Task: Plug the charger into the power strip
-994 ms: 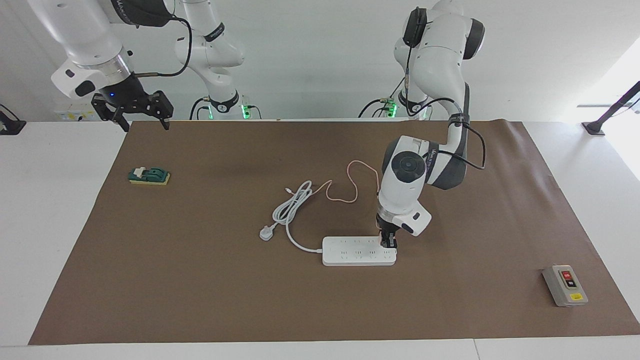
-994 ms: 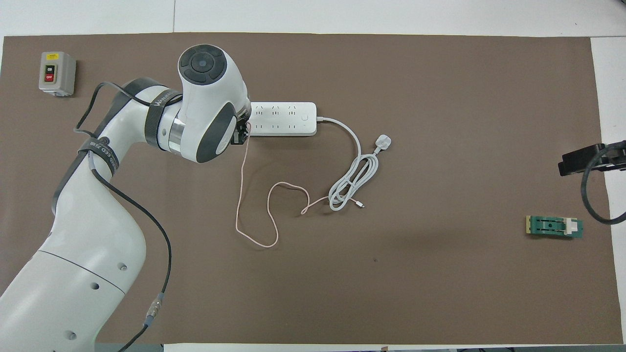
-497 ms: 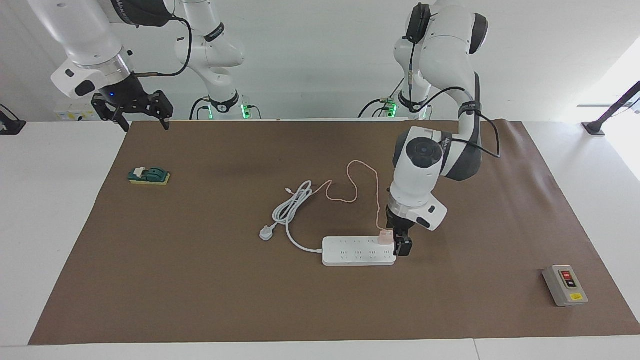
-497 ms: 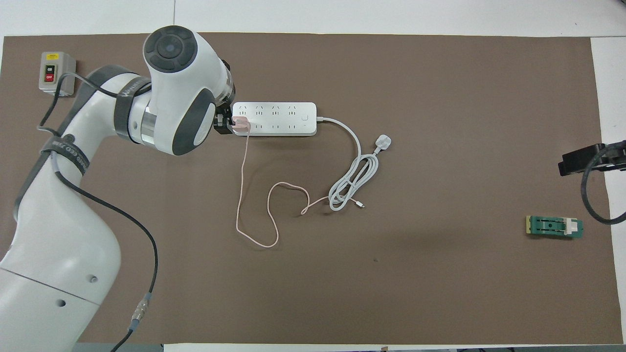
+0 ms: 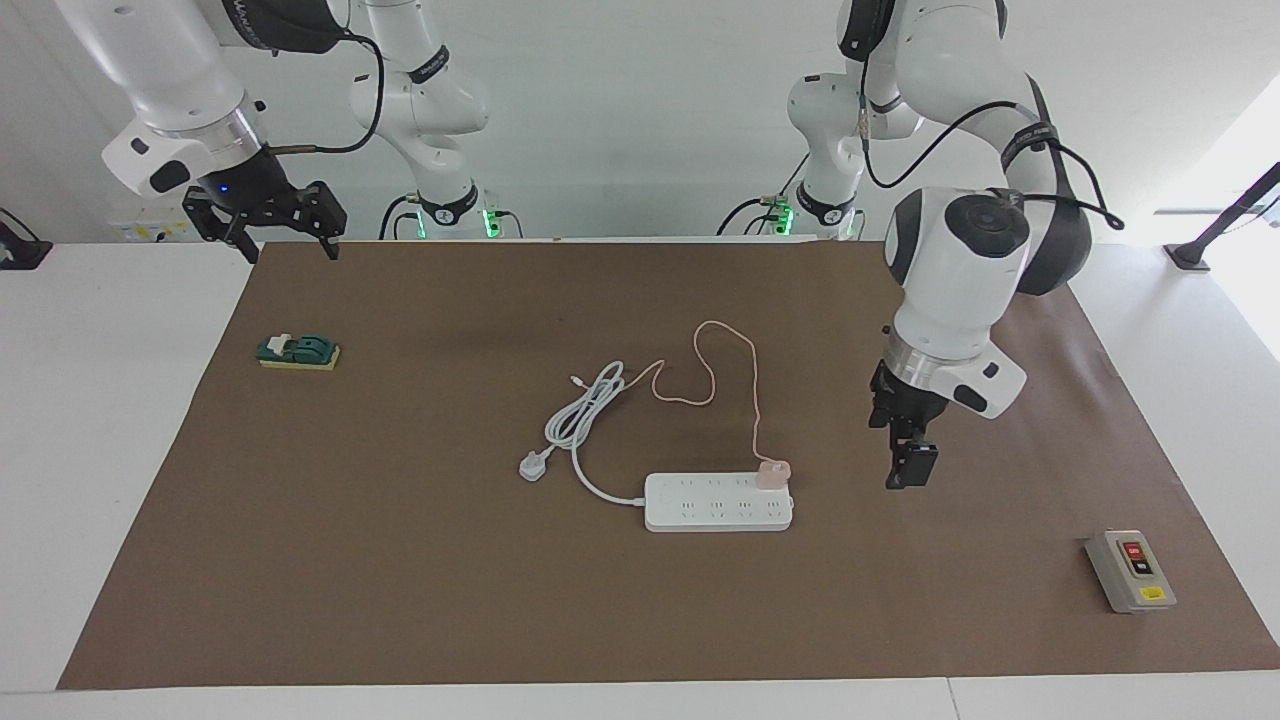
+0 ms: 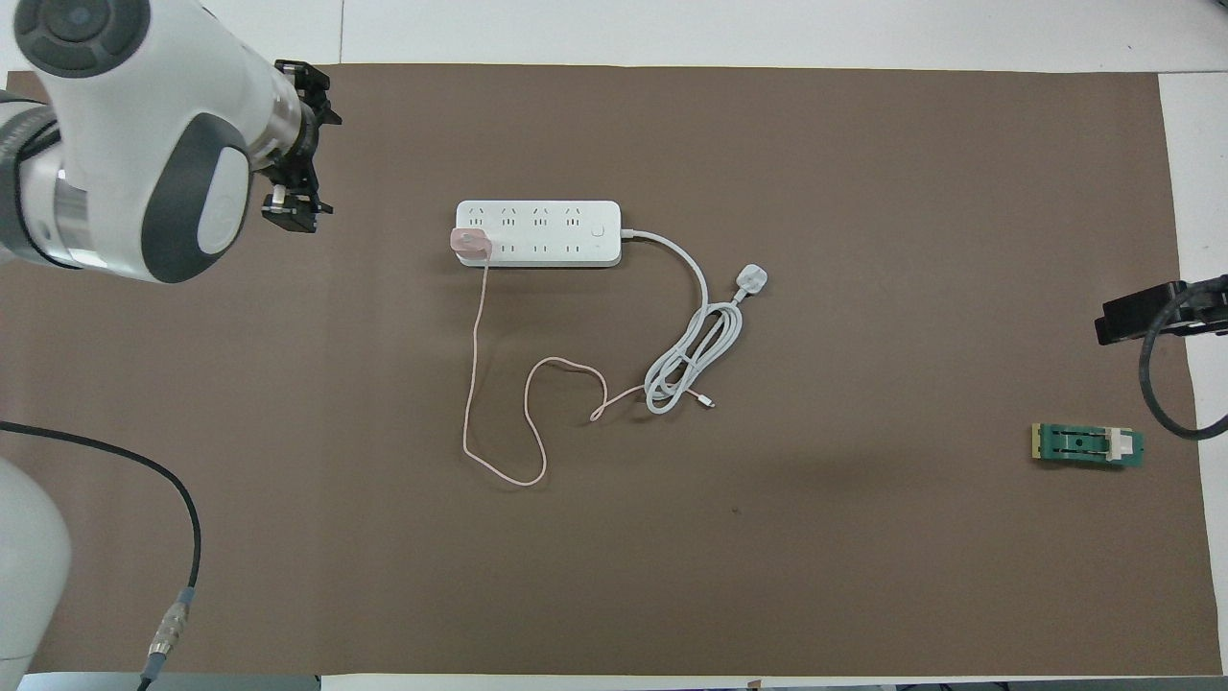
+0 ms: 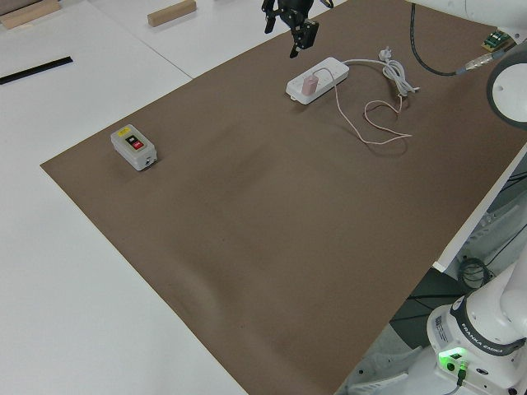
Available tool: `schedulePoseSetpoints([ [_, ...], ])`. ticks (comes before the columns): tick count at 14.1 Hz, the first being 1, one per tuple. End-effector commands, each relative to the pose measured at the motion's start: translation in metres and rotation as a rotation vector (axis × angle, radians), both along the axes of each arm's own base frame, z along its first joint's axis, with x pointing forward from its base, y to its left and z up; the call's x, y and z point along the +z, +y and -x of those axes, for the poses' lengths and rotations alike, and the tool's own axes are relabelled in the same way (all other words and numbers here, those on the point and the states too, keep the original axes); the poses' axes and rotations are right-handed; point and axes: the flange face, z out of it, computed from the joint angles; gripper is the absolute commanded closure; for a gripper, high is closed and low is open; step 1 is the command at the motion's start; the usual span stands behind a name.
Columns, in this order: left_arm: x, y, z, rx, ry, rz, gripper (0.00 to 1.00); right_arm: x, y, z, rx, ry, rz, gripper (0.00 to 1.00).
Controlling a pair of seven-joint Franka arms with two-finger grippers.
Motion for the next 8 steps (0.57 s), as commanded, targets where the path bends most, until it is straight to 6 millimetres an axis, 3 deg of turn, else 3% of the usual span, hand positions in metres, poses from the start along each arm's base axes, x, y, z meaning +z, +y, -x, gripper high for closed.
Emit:
schedulePoseSetpoints([
  [1, 0.021, 0.057, 0.004, -0.121, 0.032, -0.045, 0.0, 0.002, 0.0, 0.005, -0.026, -0.015, -0.003, 0.0],
  [7, 0.063, 0.171, 0.02, -0.523, 0.07, -0.132, 0.0, 0.002, 0.002, 0.005, -0.021, -0.015, -0.003, 0.0],
  [8, 0.064, 0.182, 0.022, -0.602, 0.084, -0.141, 0.0, 0.002, 0.002, 0.005, -0.02, -0.015, -0.003, 0.0],
])
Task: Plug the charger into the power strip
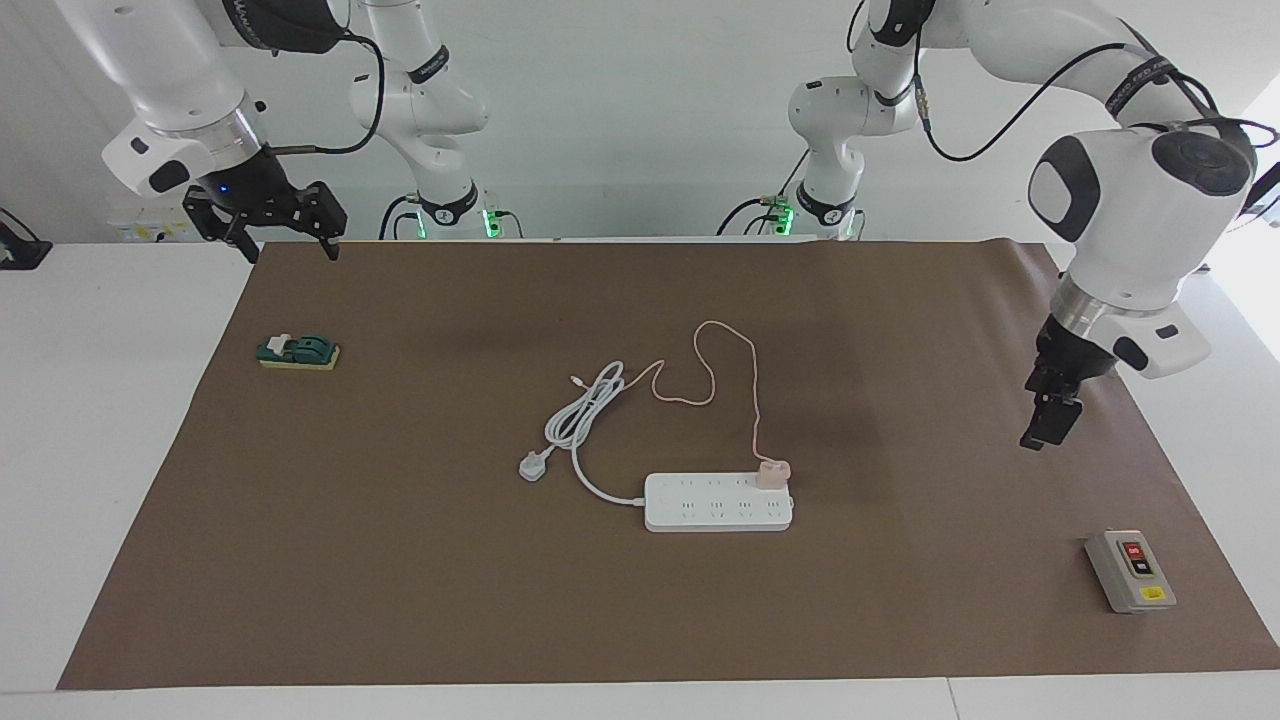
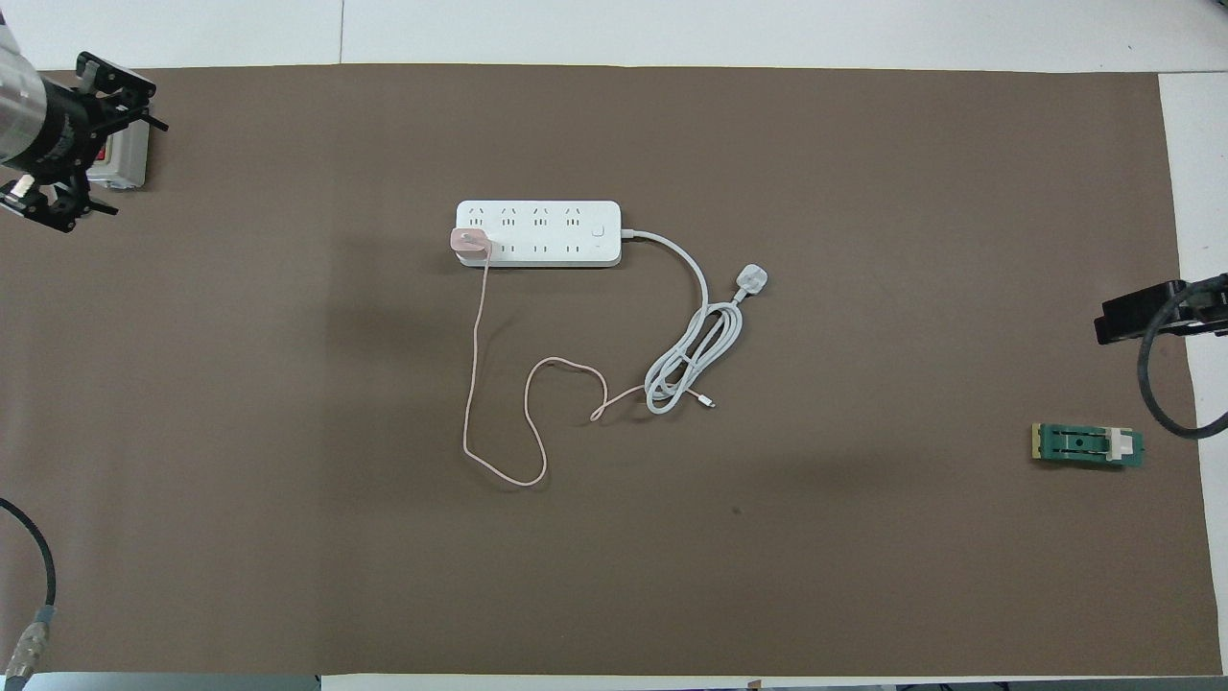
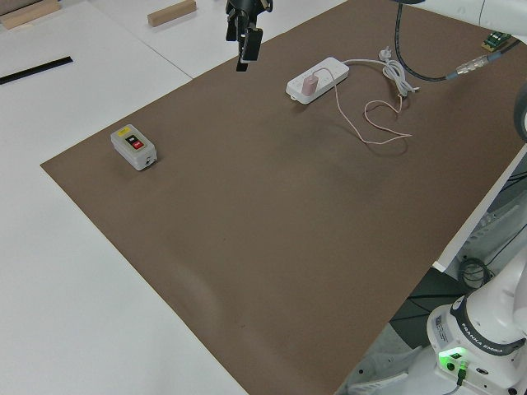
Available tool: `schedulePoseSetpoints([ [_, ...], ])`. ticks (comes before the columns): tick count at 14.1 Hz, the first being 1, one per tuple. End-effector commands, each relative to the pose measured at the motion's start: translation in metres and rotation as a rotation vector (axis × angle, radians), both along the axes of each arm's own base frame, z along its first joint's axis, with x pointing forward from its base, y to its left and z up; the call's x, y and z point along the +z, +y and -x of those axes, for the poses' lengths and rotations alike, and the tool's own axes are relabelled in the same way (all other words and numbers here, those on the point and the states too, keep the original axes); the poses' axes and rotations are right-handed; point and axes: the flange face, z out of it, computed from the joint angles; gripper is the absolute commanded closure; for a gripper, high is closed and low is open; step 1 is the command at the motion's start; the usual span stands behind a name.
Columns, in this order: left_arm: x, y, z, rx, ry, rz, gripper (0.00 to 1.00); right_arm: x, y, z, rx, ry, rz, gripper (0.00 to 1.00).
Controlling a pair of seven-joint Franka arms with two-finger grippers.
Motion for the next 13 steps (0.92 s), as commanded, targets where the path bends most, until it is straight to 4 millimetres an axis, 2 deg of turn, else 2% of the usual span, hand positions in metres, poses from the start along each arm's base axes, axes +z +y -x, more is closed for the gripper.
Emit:
schedulePoseSetpoints([
  [1, 0.014, 0.034, 0.016, -0.199, 0.048, -0.04, 0.0, 0.003, 0.002, 0.004, -0.015, -0.018, -0.003, 0.0],
  [3, 0.014, 0.049, 0.026, -0.325, 0.124, -0.052, 0.0, 0.002, 0.002, 0.005, -0.013, -0.015, -0.002, 0.0],
  [5, 0.027, 0.064, 0.042, -0.454, 0.172, -0.051, 0.0, 0.002, 0.002, 0.005, -0.015, -0.016, -0.002, 0.0],
  [7, 0.037, 0.058, 0.058, -0.553, 0.229, -0.04, 0.0, 0.002, 0.0, 0.005, -0.018, -0.016, -0.001, 0.0],
  [8, 0.044, 0.048, 0.073, -0.628, 0.269, -0.026, 0.0, 0.002, -0.001, 0.005, -0.021, -0.016, -0.001, 0.0],
  [13, 0.052, 0.037, 0.089, -0.658, 0.275, 0.003, 0.0, 0.002, 0.002, 0.005, -0.015, -0.013, 0.0, 0.0],
])
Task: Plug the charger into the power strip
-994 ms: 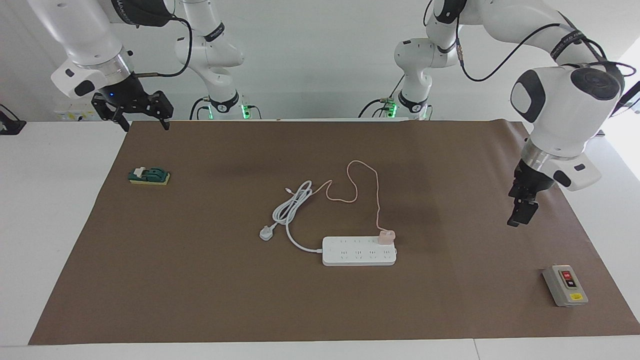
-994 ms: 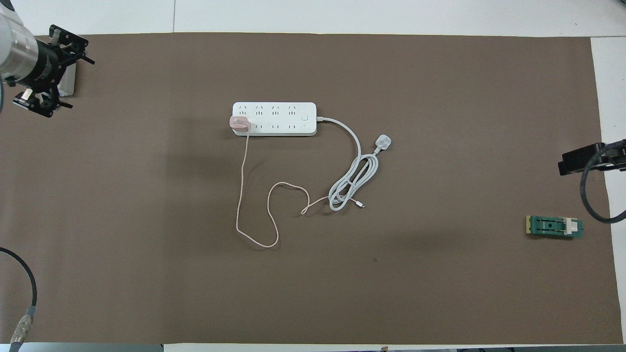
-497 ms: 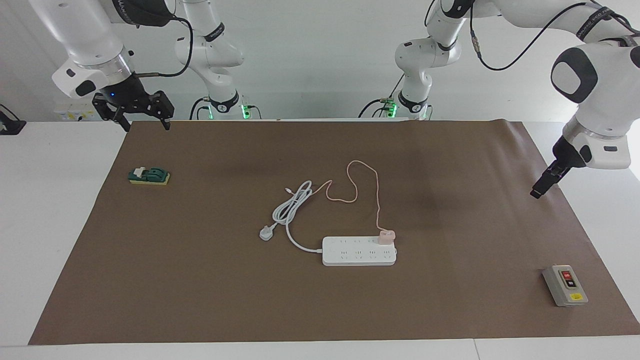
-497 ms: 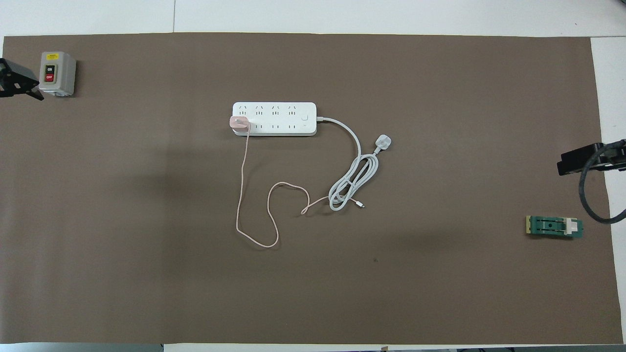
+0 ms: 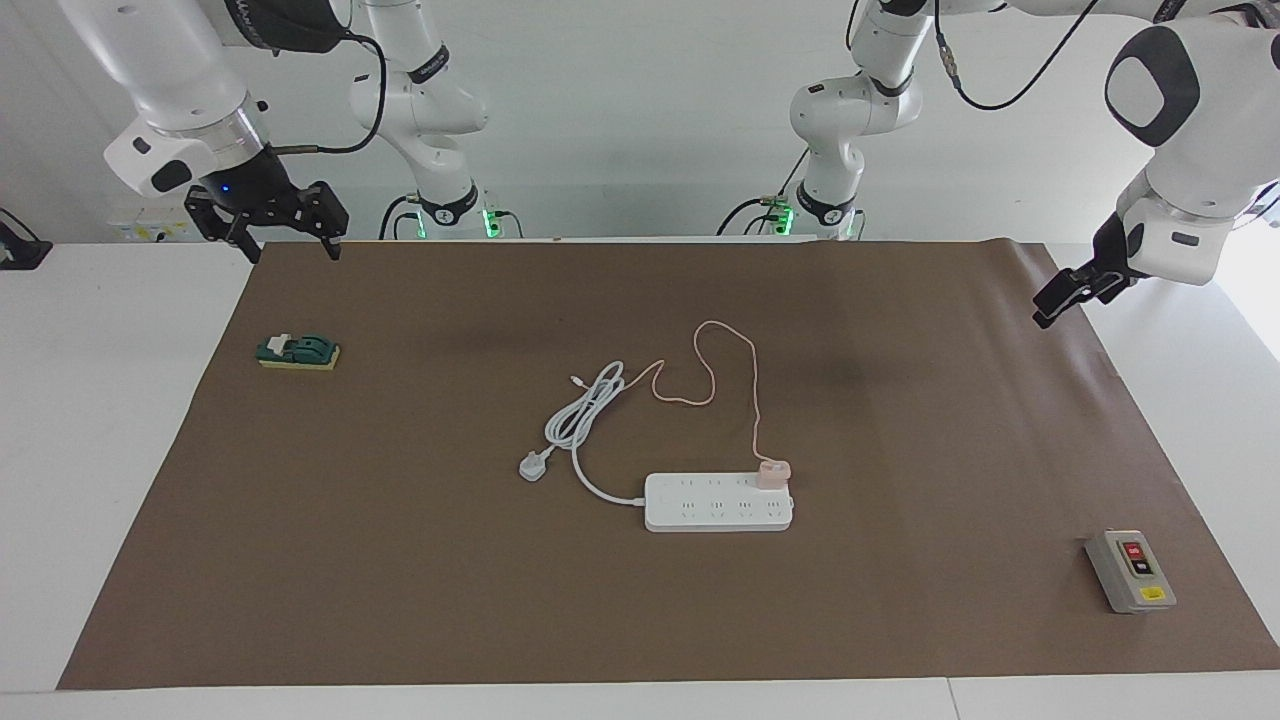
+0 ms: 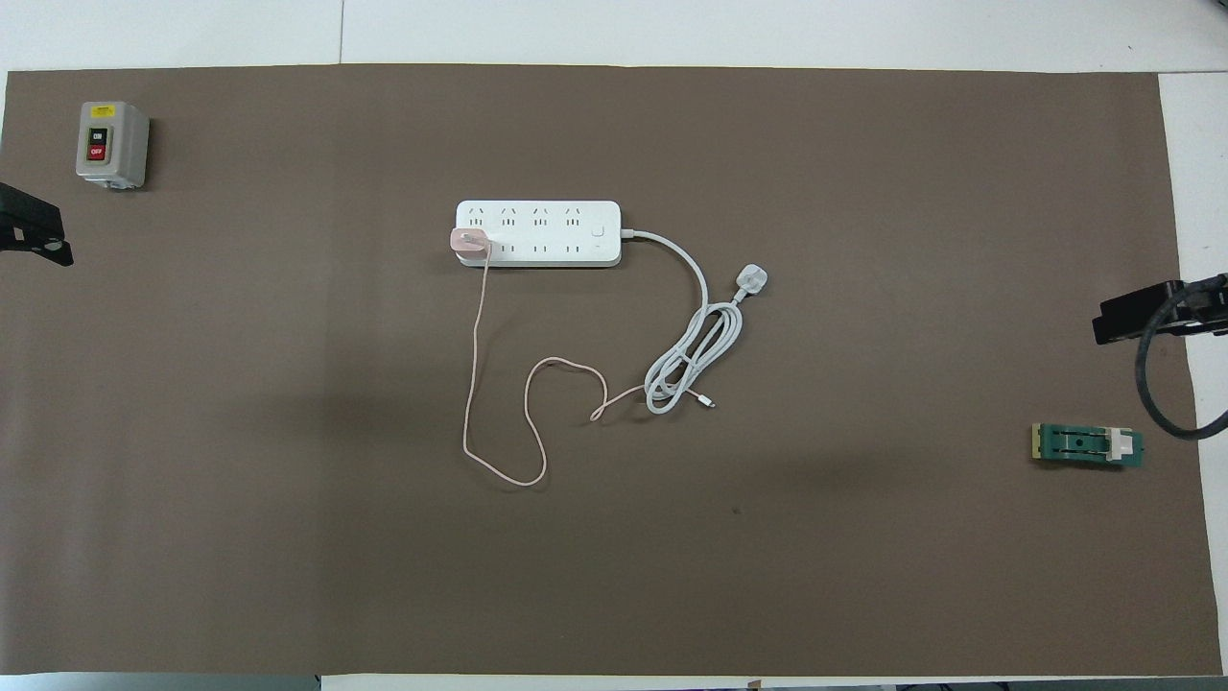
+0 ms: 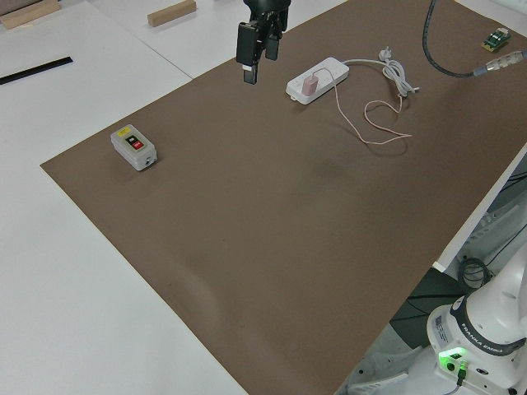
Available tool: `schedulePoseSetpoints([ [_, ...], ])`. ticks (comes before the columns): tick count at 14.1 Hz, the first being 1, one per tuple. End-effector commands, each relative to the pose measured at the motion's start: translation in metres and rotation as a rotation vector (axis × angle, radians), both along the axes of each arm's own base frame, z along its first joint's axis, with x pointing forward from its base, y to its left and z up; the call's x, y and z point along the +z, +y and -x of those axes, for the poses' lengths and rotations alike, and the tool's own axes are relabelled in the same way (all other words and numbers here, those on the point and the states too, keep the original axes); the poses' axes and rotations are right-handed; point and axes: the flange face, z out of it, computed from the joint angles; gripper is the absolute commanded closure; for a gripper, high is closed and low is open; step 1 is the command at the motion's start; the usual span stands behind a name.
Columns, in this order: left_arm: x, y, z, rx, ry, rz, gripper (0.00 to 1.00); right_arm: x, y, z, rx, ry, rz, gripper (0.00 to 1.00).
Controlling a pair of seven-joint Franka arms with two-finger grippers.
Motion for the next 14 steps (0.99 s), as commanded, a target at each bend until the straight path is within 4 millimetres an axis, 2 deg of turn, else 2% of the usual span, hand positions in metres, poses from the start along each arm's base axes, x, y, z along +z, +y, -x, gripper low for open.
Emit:
schedulePoseSetpoints([
  [1, 0.001, -0.004, 0.016, -0.02, 0.016, 0.032, 0.0, 0.001, 0.001, 0.005, -0.017, -0.014, 0.0, 0.0],
  [4, -0.014, -0.016, 0.026, -0.048, -0.001, 0.028, 0.0, 0.001, 0.002, 0.005, -0.013, -0.014, 0.0, 0.0],
  [6, -0.025, -0.021, 0.04, -0.106, -0.062, 0.022, 0.0, 0.001, 0.001, 0.005, -0.014, -0.012, 0.0, 0.0],
  [7, -0.024, -0.031, 0.04, -0.21, -0.071, 0.023, 0.0, 0.001, 0.001, 0.005, -0.014, -0.012, 0.0, 0.0],
  [9, -0.019, -0.035, 0.039, -0.339, -0.072, 0.029, 0.0, 0.001, 0.001, 0.005, -0.013, -0.012, 0.0, 0.0],
  [11, -0.022, -0.036, 0.035, -0.329, -0.07, 0.03, 0.0, 0.001, 0.0, 0.005, -0.013, -0.012, -0.001, 0.0],
  [12, -0.018, -0.035, 0.032, -0.296, -0.083, 0.028, 0.0, 0.001, 0.0, 0.005, -0.013, -0.012, -0.001, 0.0],
  [14, -0.028, -0.039, 0.026, -0.266, -0.069, 0.03, 0.0, 0.001, 0.0, 0.005, -0.013, -0.012, -0.001, 0.0],
])
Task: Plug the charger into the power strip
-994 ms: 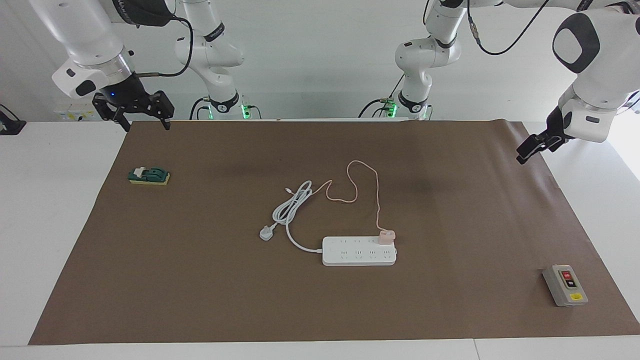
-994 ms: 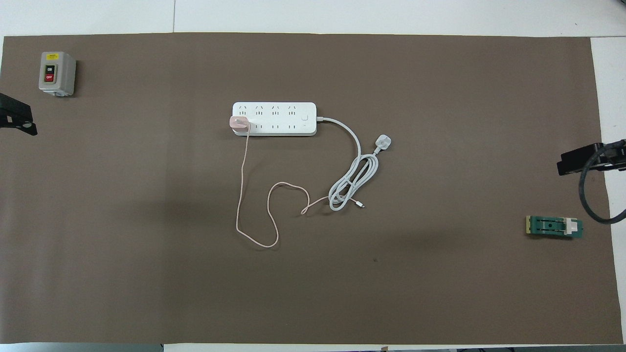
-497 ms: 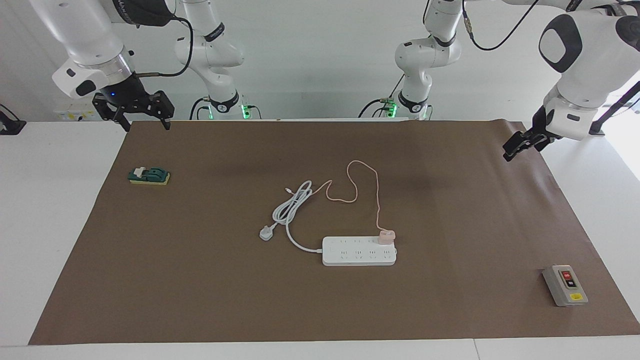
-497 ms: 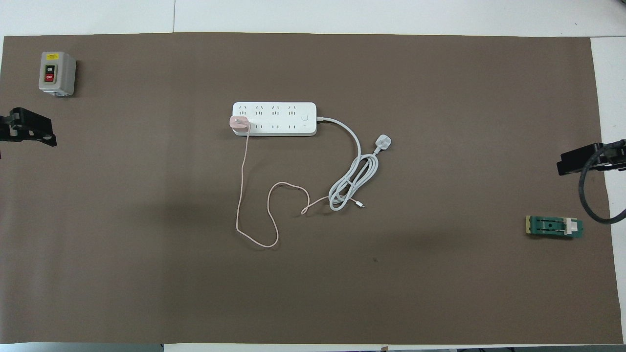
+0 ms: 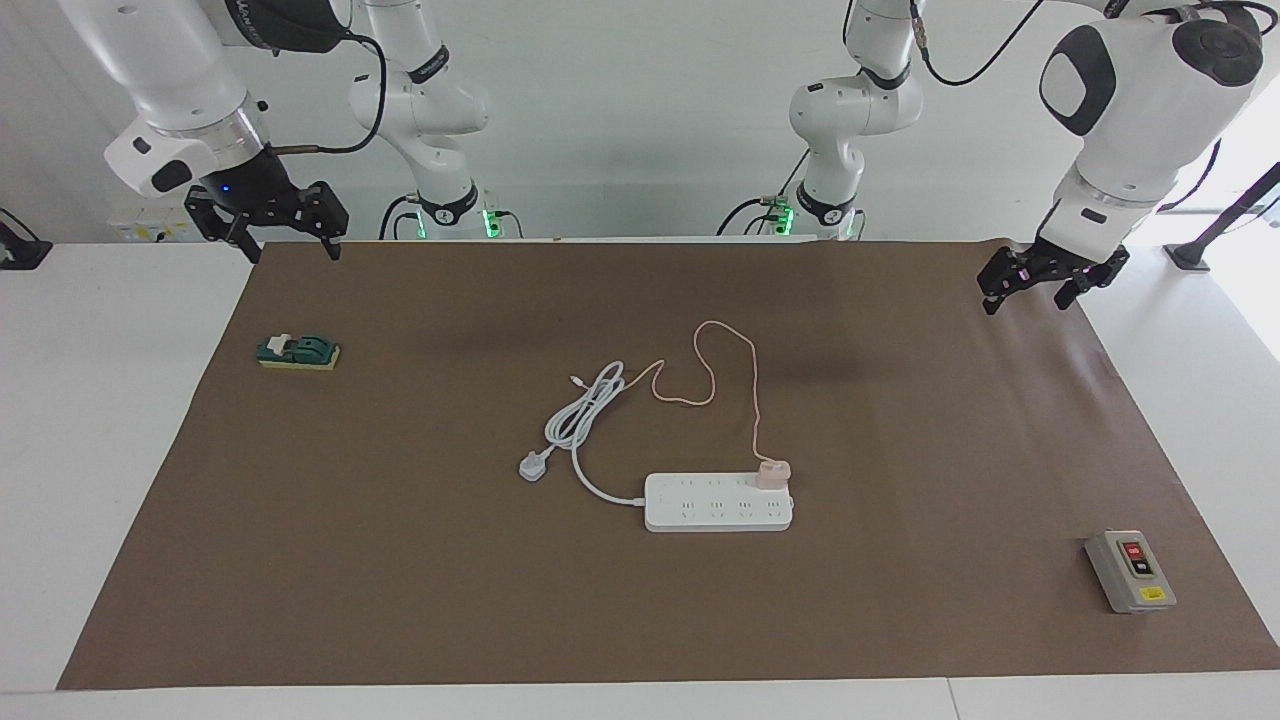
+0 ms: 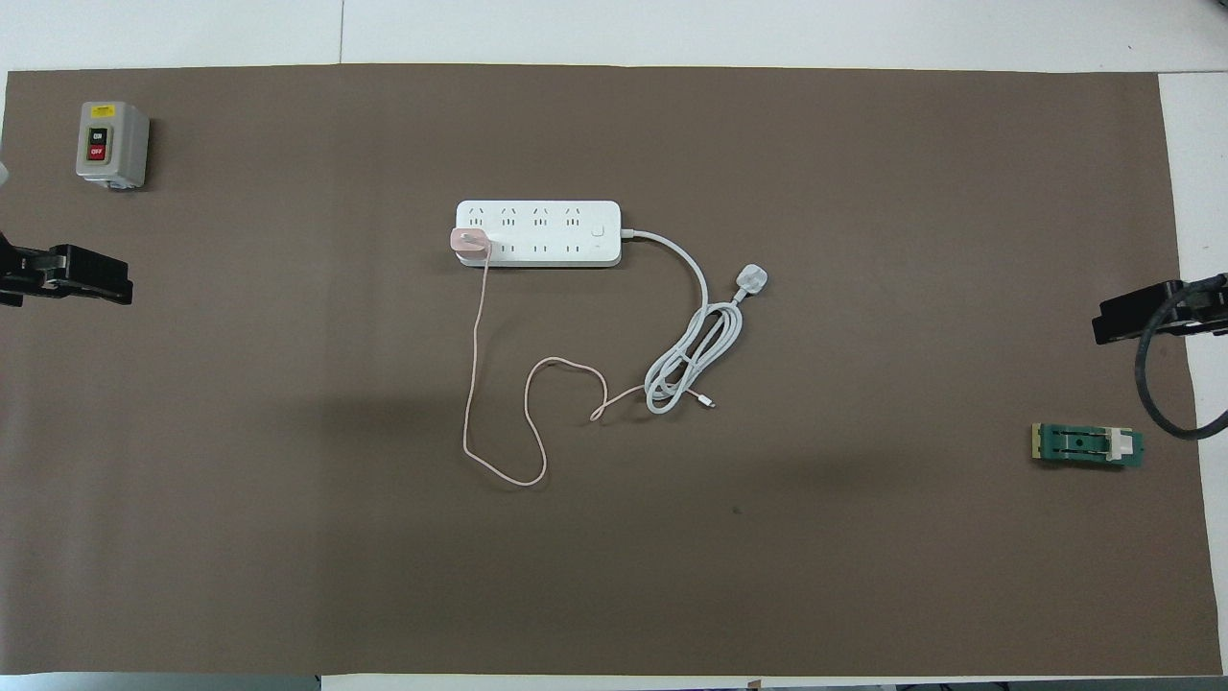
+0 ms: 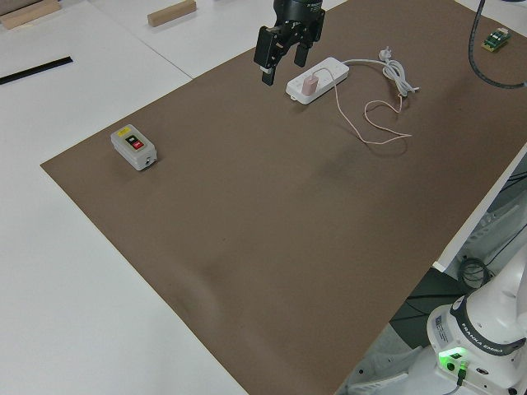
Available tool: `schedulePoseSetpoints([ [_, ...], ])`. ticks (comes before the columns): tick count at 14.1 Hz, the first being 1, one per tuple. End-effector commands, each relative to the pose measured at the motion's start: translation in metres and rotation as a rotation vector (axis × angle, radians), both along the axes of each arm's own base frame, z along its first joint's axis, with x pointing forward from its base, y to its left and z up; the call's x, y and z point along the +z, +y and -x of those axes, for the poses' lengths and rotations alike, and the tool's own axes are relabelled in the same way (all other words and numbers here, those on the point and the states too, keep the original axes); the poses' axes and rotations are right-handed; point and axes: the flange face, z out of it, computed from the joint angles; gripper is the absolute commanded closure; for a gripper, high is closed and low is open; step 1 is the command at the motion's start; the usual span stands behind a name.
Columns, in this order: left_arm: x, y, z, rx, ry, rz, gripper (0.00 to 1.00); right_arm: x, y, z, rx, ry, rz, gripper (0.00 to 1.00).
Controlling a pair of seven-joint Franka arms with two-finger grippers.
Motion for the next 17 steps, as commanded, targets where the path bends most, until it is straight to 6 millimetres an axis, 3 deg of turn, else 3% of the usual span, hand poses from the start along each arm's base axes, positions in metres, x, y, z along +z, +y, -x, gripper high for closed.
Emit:
schedulePoseSetpoints([
  [1, -0.008, -0.006, -0.003, 0.025, -0.004, 0.025, 0.0, 0.001, 0.0, 0.005, -0.015, -0.012, 0.0, 0.0],
  [5, 0.013, -0.013, 0.003, 0.04, 0.016, 0.08, 0.0, 0.001, 0.001, 0.005, -0.013, -0.012, 0.0, 0.0],
  [17, 0.013, -0.023, 0.009, 0.052, 0.088, 0.075, 0.0, 0.001, 0.0, 0.005, -0.015, -0.012, 0.0, 0.0],
])
